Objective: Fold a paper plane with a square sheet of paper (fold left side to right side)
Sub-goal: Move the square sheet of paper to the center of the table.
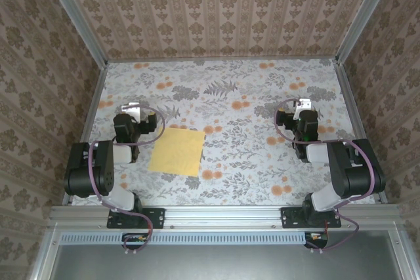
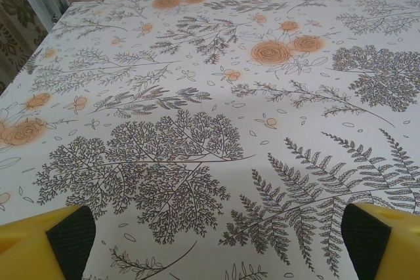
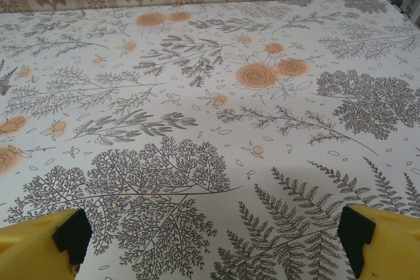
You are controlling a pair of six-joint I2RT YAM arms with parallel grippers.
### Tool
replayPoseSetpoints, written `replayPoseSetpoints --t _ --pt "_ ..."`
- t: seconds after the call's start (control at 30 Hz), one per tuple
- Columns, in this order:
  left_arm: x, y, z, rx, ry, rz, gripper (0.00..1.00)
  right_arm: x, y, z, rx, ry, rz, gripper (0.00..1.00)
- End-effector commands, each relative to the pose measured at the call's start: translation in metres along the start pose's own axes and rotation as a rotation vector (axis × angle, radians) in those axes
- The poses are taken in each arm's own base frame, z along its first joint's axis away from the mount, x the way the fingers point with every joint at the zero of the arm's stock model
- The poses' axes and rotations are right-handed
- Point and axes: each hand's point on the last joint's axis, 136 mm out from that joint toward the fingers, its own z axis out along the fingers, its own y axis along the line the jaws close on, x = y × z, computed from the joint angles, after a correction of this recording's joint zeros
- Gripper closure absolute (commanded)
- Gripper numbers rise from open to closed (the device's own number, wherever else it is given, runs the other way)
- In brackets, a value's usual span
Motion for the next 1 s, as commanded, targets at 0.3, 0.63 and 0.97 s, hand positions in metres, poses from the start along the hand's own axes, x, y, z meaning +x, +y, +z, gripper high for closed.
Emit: replayPoseSetpoints --t 0.3,0.63,0.97 --pt "-0.064 0.021 -0.056 -0.143 0.073 -0.128 0.0 -0.065 -0.004 -0.043 0.013 0.029 0.118 0.0" --pt "-0.027 -0.064 -0.104 0.026 0.502 -0.221 0.02 -0.088 0.033 -0.074 -0.143 0.145 0.211 0.0" --pt "0.056 -0.148 -0.141 0.2 0.836 -0.166 0.28 -0.079 0.036 -0.08 -0.135 0.201 0.248 0.0"
